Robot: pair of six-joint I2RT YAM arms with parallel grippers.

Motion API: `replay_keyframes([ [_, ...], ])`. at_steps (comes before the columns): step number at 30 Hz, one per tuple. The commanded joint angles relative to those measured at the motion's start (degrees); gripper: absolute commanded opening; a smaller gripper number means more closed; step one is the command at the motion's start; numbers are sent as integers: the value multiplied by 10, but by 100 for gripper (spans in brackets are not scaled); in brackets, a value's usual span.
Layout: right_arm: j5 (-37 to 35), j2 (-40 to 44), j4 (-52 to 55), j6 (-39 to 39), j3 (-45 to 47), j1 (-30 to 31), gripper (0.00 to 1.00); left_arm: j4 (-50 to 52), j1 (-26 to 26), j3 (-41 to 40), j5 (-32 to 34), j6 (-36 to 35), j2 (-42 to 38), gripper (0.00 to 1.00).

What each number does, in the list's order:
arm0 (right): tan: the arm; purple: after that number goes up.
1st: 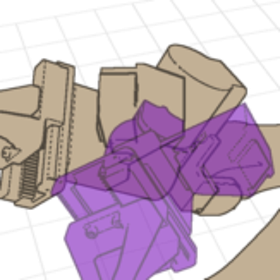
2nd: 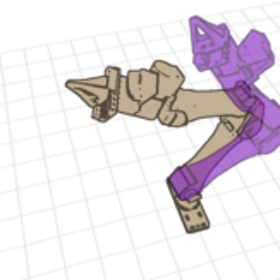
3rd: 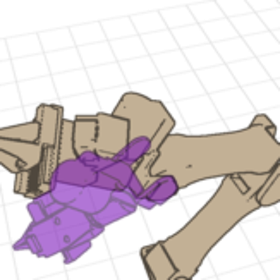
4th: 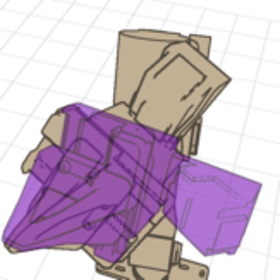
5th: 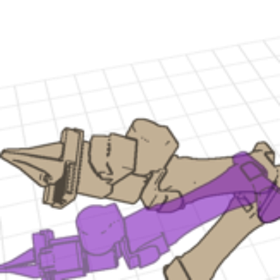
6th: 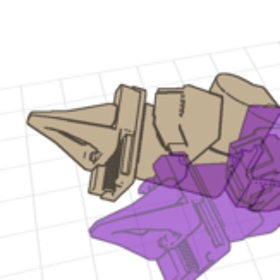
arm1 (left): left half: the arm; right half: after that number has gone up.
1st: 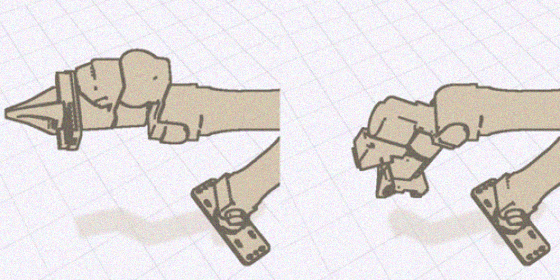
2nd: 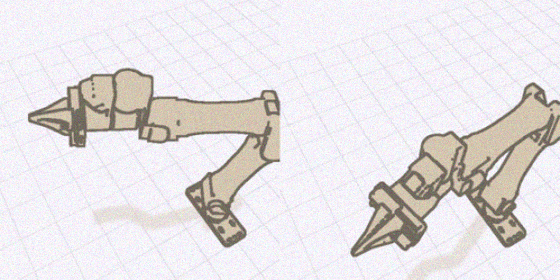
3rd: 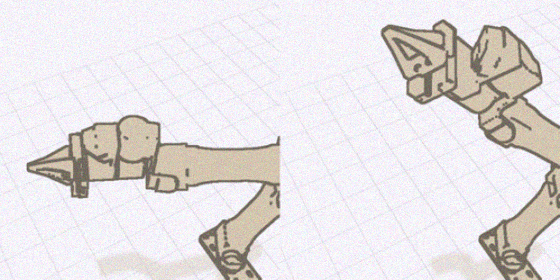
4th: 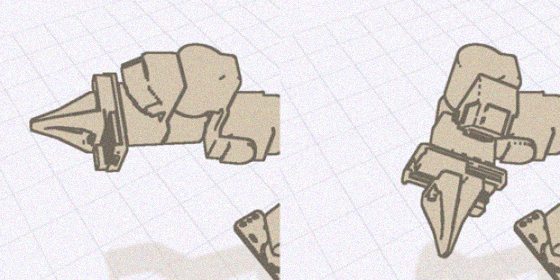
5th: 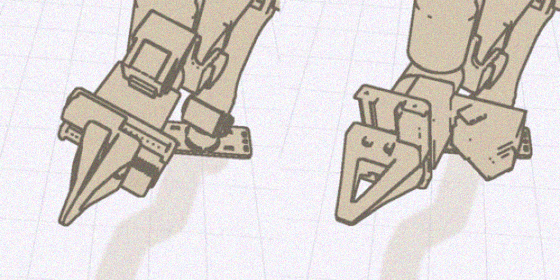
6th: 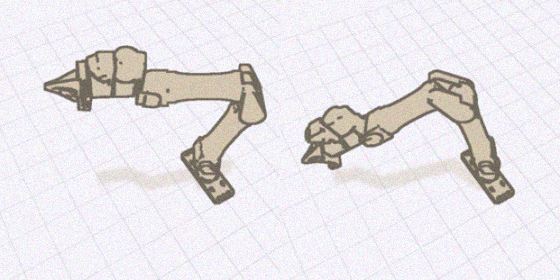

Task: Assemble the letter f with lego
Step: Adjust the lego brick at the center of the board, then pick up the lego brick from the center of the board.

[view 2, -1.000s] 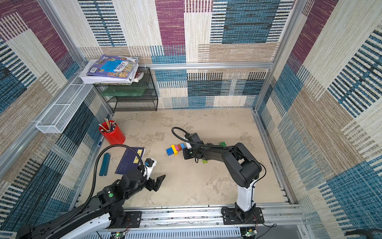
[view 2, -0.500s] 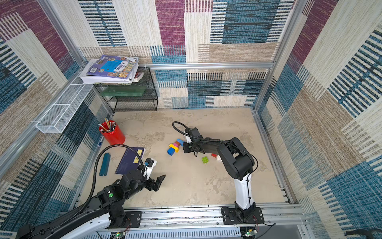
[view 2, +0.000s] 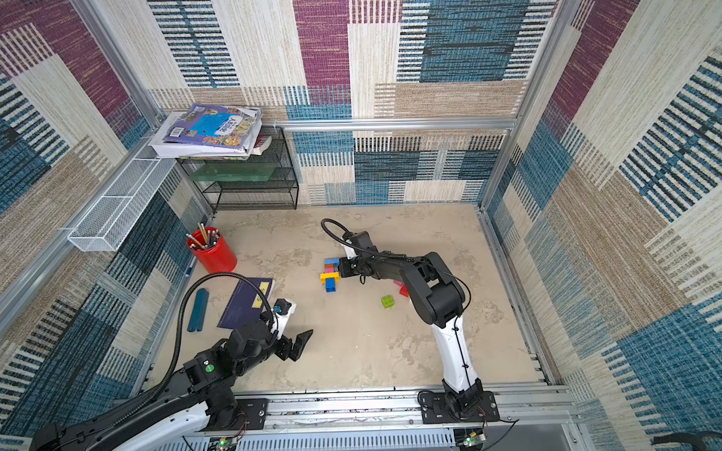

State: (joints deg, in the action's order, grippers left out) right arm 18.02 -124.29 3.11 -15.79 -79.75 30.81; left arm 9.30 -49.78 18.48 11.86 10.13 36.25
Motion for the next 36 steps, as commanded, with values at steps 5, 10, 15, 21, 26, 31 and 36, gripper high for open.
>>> replay_keyframes([
  [5, -21, 44, 63, 12, 30, -7, 14, -4, 0, 2, 5, 2, -1, 99],
  [10, -58, 127, 87, 25, 70, -8, 19, -4, 0, 6, -4, 2, 4, 99],
  [15, -90, 214, 119, 37, 119, -12, 26, 7, 0, 21, -40, -10, 13, 99],
  [21, -133, 295, 148, 31, 198, -35, 35, 14, 0, 45, -12, 6, 39, 99],
  [26, -153, 349, 159, 28, 252, -76, 40, 25, 0, 79, 1, 30, 91, 99],
  [31, -180, 381, 175, 30, 271, -125, 45, 5, 0, 103, -55, 31, 139, 99],
  [36, -191, 398, 185, 29, 274, -175, 50, -29, 0, 118, -123, 18, 174, 99],
])
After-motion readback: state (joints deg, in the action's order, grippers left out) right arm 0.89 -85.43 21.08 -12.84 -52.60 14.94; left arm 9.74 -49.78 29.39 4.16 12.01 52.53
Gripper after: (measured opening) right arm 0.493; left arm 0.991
